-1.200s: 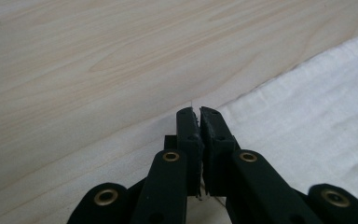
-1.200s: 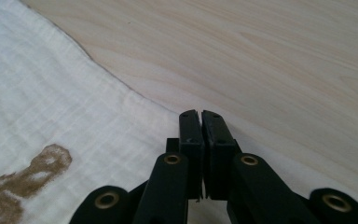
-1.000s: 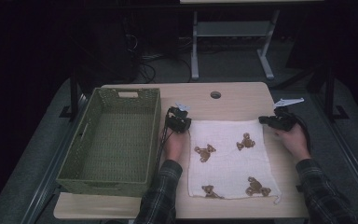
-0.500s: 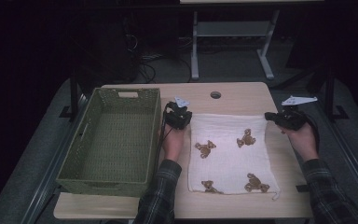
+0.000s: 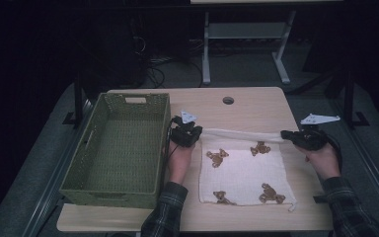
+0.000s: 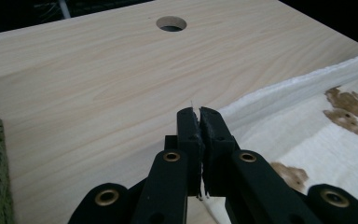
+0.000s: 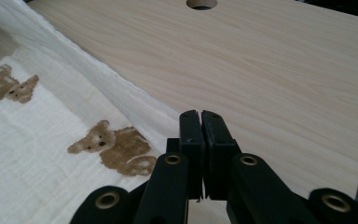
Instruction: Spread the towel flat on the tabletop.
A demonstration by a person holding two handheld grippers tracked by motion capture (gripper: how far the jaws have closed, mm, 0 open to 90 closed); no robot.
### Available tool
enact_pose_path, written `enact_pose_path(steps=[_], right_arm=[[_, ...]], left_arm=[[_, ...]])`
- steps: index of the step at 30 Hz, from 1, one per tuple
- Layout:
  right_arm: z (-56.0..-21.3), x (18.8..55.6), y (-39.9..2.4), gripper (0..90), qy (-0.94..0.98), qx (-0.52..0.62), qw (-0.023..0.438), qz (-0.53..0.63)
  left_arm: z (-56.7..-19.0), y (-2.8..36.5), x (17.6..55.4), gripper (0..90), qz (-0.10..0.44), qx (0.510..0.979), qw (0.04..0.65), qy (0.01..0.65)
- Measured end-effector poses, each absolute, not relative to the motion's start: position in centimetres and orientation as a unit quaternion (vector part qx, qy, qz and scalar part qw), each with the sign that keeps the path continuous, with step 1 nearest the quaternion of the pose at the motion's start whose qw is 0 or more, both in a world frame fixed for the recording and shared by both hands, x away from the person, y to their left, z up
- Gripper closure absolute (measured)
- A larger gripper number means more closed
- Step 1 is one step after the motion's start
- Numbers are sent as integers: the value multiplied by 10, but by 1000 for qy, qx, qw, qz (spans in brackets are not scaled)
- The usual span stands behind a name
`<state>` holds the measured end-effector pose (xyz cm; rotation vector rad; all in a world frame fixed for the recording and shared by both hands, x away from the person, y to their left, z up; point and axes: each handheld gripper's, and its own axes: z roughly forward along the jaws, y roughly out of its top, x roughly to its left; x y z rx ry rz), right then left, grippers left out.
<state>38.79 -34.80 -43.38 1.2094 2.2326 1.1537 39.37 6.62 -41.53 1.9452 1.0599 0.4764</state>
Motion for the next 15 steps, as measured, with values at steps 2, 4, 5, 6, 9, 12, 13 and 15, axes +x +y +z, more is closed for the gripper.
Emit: enact_pose_path(steps=[2, 4, 5, 6, 9, 12, 13, 15], right_arm=[[-435, 384, -348, 874, 784, 428, 181, 411], [-437, 380, -347, 874, 790, 425, 168, 409], [-438, 378, -346, 874, 791, 426, 172, 404], [-439, 375, -345, 875, 790, 425, 183, 403], [-439, 371, -345, 876, 792, 425, 175, 403], [-435, 365, -344, 876, 794, 422, 171, 403], [-434, 363, -344, 877, 792, 422, 179, 404], [-433, 361, -345, 877, 789, 422, 176, 409]], left_arm=[[-416, 65, 389, 872, 190, 780, 423, 421], [-418, 65, 385, 871, 188, 779, 425, 421], [-419, 66, 384, 872, 186, 779, 425, 421], [-420, 66, 382, 872, 183, 778, 427, 422], [-422, 67, 380, 872, 178, 777, 429, 425], [-425, 67, 374, 871, 173, 779, 430, 423], [-426, 68, 372, 871, 171, 780, 429, 422], [-427, 68, 369, 871, 169, 780, 428, 423]])
